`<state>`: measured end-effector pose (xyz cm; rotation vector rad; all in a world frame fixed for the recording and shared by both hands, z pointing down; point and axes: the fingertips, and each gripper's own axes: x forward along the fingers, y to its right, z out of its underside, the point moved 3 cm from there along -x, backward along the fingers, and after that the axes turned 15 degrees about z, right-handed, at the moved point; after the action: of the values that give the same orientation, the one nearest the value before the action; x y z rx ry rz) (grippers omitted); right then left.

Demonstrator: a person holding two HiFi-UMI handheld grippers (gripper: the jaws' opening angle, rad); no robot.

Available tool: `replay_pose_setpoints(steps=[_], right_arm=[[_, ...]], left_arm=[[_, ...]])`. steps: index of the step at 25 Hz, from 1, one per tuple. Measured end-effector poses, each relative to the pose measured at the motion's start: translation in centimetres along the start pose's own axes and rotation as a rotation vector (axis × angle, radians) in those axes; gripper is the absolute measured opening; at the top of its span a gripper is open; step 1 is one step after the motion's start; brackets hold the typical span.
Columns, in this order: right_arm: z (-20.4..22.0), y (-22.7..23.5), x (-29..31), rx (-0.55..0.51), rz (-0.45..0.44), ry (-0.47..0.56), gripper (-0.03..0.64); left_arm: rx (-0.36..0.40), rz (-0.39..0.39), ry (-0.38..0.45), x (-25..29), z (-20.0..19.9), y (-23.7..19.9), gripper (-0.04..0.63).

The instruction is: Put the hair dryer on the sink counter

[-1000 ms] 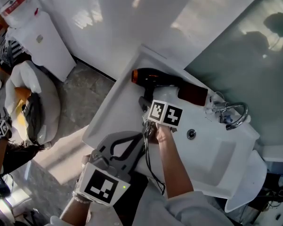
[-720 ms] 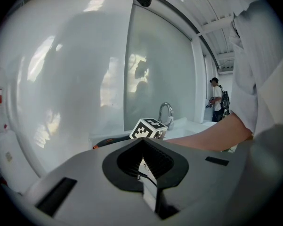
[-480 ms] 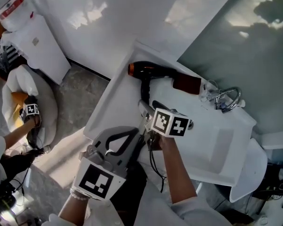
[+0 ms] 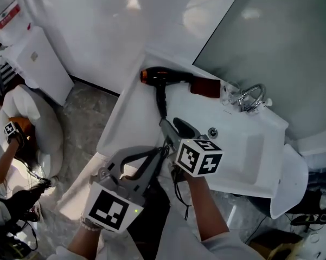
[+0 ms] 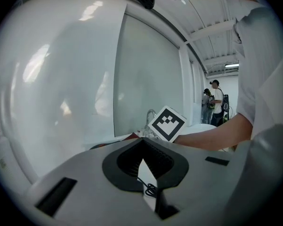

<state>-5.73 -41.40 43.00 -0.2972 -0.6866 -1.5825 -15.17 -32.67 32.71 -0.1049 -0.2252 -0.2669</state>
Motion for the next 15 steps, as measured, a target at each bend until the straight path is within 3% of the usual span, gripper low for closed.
replay_pose_setpoints(steps=[1,5,11,15], right_arm=[[0.0,-0.2,-0.7,0.001,0.007,0.014,0.162],[-0.3,-0.7,-3.9,-0.005,0.049,0.084,0.041],[-1.0,-1.2,-8.3,-0.034,0.041,0.159,0.002],[-1.6,0.0,-11.3,-0.005,0.087,0.199,0.0]], left_arm=[[0.001,0.011,0.002,-0.3,0.0,0.4,0.002],[-0.008,0.047,0.019,-1.0,-0.1,1.8,0.002],[-0.02,0.076,0.023,-1.1,0.2,3.0,0.002],[-0.002,0.096,0.032,-0.6,-0.4,3.6,0.002]])
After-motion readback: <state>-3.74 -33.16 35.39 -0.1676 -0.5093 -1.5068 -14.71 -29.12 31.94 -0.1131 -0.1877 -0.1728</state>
